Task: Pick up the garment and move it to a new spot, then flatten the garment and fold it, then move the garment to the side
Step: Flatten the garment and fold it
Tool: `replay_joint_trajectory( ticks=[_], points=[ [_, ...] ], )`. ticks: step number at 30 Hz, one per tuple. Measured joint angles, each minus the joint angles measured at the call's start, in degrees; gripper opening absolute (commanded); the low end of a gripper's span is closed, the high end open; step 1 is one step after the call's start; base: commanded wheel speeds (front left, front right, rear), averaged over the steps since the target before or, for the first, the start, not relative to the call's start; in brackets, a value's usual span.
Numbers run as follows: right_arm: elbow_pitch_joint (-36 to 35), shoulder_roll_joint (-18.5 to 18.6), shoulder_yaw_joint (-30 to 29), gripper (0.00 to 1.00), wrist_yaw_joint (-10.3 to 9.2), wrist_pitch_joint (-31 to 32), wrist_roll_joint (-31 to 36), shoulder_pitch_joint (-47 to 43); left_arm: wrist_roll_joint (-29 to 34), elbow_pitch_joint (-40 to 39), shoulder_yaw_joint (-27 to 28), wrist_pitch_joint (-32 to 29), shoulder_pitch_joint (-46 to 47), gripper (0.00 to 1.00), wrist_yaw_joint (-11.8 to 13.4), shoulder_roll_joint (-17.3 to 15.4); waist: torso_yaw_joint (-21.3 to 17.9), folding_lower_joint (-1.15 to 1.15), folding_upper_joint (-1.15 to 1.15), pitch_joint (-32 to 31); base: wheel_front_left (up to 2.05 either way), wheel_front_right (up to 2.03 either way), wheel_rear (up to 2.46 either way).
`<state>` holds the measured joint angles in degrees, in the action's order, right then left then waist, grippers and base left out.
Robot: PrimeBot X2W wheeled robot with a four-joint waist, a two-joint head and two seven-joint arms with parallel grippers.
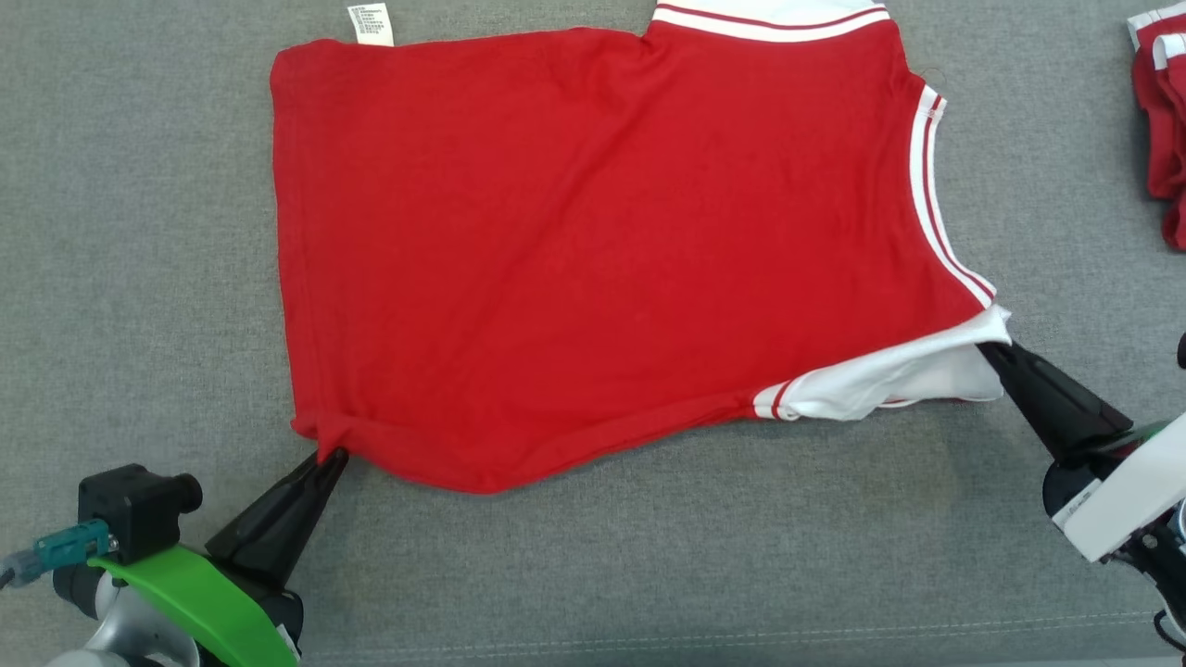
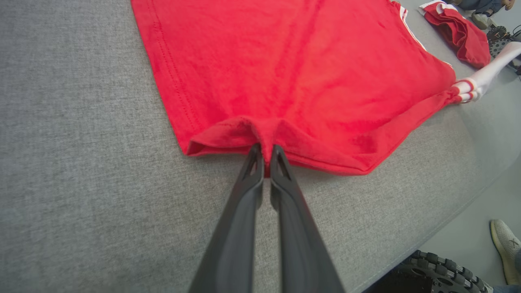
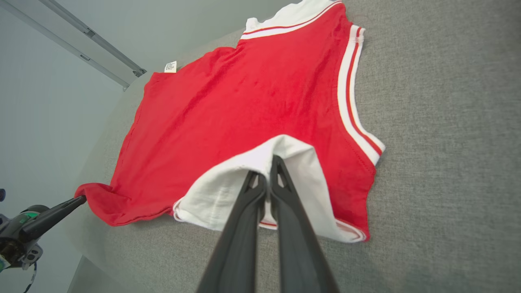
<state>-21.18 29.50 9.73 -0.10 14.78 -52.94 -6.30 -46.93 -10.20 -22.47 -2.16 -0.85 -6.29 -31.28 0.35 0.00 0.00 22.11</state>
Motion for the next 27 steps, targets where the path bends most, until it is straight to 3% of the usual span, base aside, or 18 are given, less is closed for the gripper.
replay_joint_trajectory(
  ticks=[14, 27],
  points=[
    [2.89, 3.03, -2.99, 0.0, -2.52, 5.05, -0.69, 10.21, -5.65, -3.35, 2.26, -8.33, 7.16, 0.0, 0.35, -2.11, 2.38, 0.0, 0.0, 1.9, 0.0, 0.0, 0.0],
    [5.8, 3.31, -2.1, 0.0, -2.6, 7.98, -1.01, 18.48, -8.15, -4.33, 3.04, -13.76, 14.64, 0.0, 1.82, -2.42, 3.29, 0.0, 0.0, 4.43, 0.0, 0.0, 0.0]
  ],
)
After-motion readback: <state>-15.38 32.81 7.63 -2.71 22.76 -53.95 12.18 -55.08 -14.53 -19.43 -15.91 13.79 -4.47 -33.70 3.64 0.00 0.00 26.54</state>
